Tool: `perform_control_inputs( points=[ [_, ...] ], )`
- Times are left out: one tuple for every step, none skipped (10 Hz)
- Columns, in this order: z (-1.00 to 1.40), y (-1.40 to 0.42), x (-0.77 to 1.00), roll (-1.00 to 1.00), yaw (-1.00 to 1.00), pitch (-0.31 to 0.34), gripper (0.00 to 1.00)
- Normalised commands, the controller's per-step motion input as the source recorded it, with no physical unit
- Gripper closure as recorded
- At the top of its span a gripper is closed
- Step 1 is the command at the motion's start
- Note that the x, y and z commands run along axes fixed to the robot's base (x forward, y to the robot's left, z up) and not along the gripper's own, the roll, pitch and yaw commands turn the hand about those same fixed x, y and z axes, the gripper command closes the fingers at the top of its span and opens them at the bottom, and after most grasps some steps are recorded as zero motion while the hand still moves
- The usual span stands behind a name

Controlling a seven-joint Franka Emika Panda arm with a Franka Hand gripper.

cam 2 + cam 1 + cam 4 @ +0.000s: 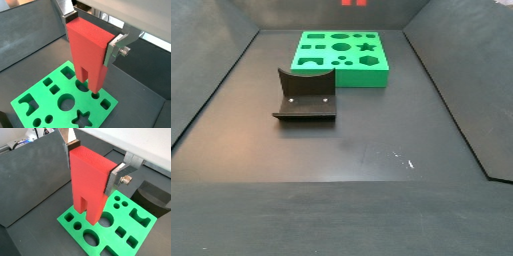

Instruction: Insert the double-square object.

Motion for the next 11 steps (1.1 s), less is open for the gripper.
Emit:
perform_control_inputs(
  points=[
    [-0.65,0.36,1.0,-0.07,0.0,0.0,1.0],
    [-0.64,0.33,1.0,-0.05,0.0,0.0,1.0],
    [-0.39,0.23,1.0,0.05,0.0,0.0,1.0],
    [-0.32,0.18,1.0,0.16,0.0,0.004,1.0],
    [-0.4,0.0,1.0,0.36,0.0,0.169,1.0],
    [-0.27,0.0,0.87,0.32,0.0,0.299,1.0],
    [-0.11,0.0,0.65,0.37,0.01,0.333,1.0],
    [0.0,-0.03,0.66,0.35,0.05,0.311,1.0],
    [-0.11,0.0,0.73,0.23,0.0,0.199,1.0],
    [-0.16,0.0,0.87,0.2,0.0,0.191,1.0],
    [-0.21,0.0,0.99,0.18,0.0,0.18,1.0]
  ],
)
